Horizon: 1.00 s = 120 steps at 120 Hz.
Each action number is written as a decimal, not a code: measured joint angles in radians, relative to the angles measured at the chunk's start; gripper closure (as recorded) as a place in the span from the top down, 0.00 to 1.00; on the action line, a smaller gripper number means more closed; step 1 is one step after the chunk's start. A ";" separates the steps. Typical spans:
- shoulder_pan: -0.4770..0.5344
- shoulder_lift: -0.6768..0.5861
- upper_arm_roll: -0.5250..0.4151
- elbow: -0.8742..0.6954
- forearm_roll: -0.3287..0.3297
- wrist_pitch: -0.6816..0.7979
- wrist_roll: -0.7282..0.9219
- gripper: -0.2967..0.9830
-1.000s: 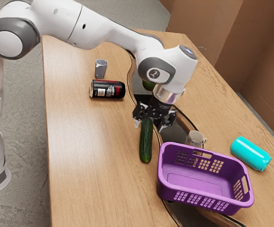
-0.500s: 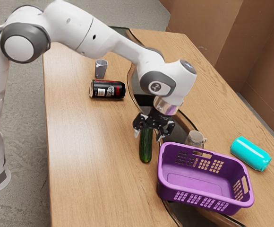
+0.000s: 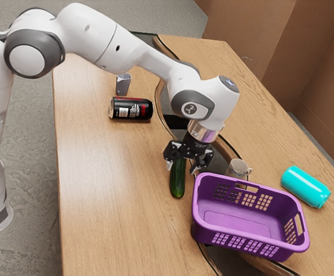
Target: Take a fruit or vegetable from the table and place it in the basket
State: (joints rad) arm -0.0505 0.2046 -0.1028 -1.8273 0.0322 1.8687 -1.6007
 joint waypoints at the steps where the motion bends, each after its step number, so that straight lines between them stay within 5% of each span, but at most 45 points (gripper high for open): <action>1: 0.000 0.000 0.000 0.000 0.000 0.000 0.000 0.64; 38: 0.006 0.001 0.000 0.001 -0.014 -0.004 0.023 0.42; 82: 0.003 -0.051 0.008 0.045 -0.003 -0.090 0.059 0.41; 120: 0.069 -0.231 -0.008 0.099 0.018 -0.209 0.083 0.40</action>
State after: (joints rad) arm 0.0186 -0.0264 -0.1105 -1.7284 0.0504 1.6596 -1.5177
